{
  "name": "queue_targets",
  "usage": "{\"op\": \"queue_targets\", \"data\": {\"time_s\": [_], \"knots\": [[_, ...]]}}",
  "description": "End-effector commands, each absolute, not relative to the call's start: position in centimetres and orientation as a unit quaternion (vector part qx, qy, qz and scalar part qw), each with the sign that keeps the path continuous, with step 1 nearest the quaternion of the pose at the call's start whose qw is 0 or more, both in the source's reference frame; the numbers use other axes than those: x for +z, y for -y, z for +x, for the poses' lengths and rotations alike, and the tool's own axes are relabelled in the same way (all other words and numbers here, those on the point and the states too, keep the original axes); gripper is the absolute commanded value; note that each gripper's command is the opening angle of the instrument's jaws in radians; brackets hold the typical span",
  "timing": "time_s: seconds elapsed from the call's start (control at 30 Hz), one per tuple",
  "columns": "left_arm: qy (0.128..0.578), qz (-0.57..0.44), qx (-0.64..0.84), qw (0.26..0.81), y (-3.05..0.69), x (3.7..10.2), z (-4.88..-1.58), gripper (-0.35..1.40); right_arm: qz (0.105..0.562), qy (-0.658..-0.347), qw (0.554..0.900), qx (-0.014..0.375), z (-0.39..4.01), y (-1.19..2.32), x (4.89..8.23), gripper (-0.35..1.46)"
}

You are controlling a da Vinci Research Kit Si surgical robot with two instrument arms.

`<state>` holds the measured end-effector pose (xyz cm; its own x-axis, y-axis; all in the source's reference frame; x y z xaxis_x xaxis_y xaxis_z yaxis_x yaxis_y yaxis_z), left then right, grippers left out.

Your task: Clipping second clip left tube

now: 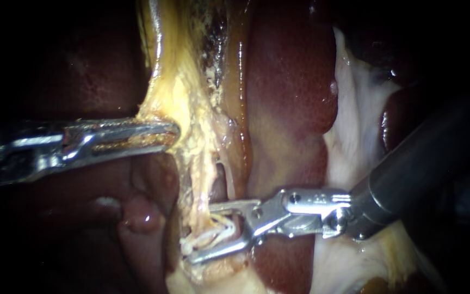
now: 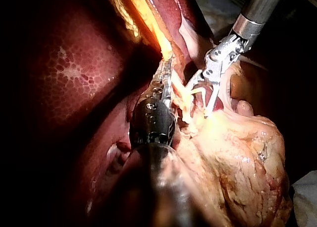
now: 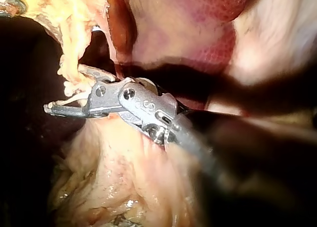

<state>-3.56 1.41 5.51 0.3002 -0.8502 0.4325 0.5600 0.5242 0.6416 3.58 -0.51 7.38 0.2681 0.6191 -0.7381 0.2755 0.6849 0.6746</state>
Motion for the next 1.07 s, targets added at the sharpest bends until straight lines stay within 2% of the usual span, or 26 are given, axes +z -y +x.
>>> {"op": "queue_targets", "data": {"time_s": [0.03,0.37,0.53,0.63,0.67,0.77,1.07], "knots": [[0.384,0.189,-0.45,0.784,-1.41,5.52,-3.57,-0.35,0.378,-0.592,0.702,0.122,3.62,0.53,7.4,0.53],[0.384,0.188,-0.45,0.784,-1.4,5.54,-3.6,-0.35,0.381,-0.587,0.702,0.133,3.78,0.5,7.49,0.46],[0.384,0.187,-0.451,0.784,-1.4,5.54,-3.62,-0.35,0.382,-0.586,0.701,0.135,3.78,0.5,7.5,0.34],[0.384,0.187,-0.451,0.784,-1.4,5.54,-3.62,-0.35,0.381,-0.588,0.701,0.137,3.73,0.49,7.51,-0.24],[0.384,0.187,-0.451,0.784,-1.4,5.54,-3.62,-0.35,0.374,-0.585,0.705,0.143,3.7,0.48,7.52,-0.35],[0.384,0.187,-0.45,0.784,-1.4,5.55,-3.61,-0.35,0.365,-0.573,0.717,0.153,3.64,0.41,7.55,-0.35],[0.384,0.188,-0.45,0.784,-1.42,5.58,-3.59,-0.35,0.368,-0.569,0.717,0.161,3.6,0.4,7.6,-0.35]]}}
